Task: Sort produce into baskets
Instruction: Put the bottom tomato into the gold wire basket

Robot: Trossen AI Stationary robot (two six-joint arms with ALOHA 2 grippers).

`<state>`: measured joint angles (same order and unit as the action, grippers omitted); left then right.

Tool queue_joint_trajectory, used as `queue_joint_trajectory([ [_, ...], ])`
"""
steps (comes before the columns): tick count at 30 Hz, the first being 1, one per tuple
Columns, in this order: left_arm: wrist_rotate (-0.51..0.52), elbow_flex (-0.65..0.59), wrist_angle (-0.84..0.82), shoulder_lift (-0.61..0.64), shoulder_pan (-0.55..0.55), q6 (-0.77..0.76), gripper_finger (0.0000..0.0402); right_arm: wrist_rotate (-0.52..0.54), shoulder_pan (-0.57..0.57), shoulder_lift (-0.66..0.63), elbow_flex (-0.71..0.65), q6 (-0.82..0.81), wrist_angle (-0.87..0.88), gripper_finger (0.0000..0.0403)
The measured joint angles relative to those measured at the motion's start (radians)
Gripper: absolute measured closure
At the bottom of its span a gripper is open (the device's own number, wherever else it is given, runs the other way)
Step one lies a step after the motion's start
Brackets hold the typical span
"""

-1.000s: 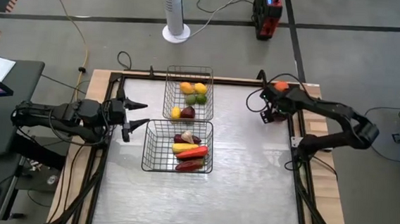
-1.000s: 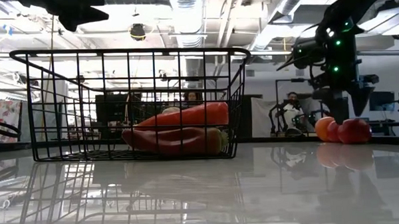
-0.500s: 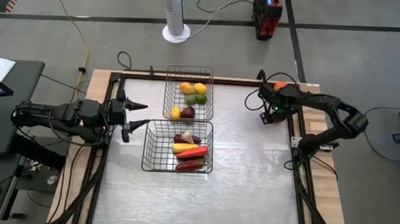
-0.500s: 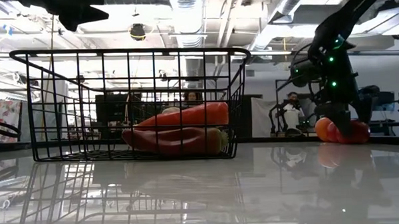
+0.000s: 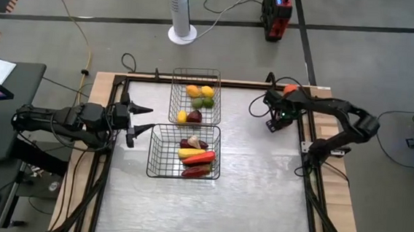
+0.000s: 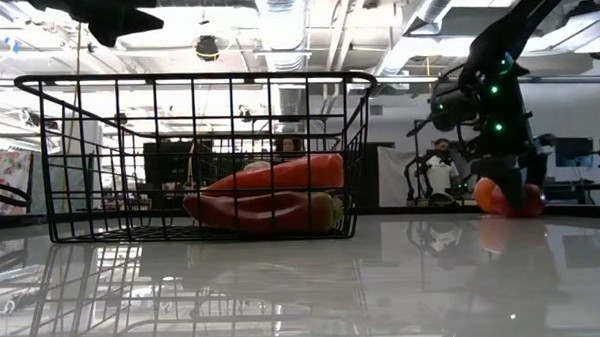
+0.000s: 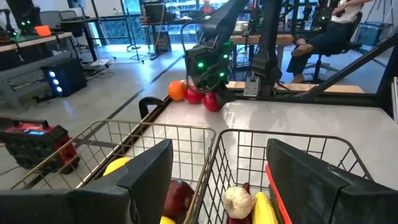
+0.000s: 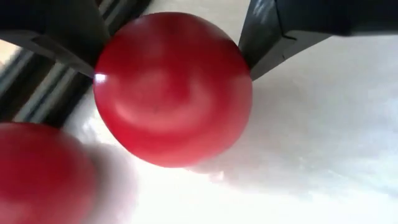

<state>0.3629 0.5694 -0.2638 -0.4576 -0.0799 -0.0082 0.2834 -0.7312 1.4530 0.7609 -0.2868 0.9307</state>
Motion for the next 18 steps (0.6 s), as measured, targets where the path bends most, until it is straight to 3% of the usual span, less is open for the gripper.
queue_joint_trajectory([
  [10,0.008,0.000,0.017,0.000,0.000,0.007,0.0152,-0.034,0.244,-0.135,0.053,-0.115,-0.031,0.0067],
  [18,0.010,0.000,0.075,0.000,0.000,0.011,0.0152,-0.050,0.439,-0.107,0.200,-0.093,-0.454,0.0065],
])
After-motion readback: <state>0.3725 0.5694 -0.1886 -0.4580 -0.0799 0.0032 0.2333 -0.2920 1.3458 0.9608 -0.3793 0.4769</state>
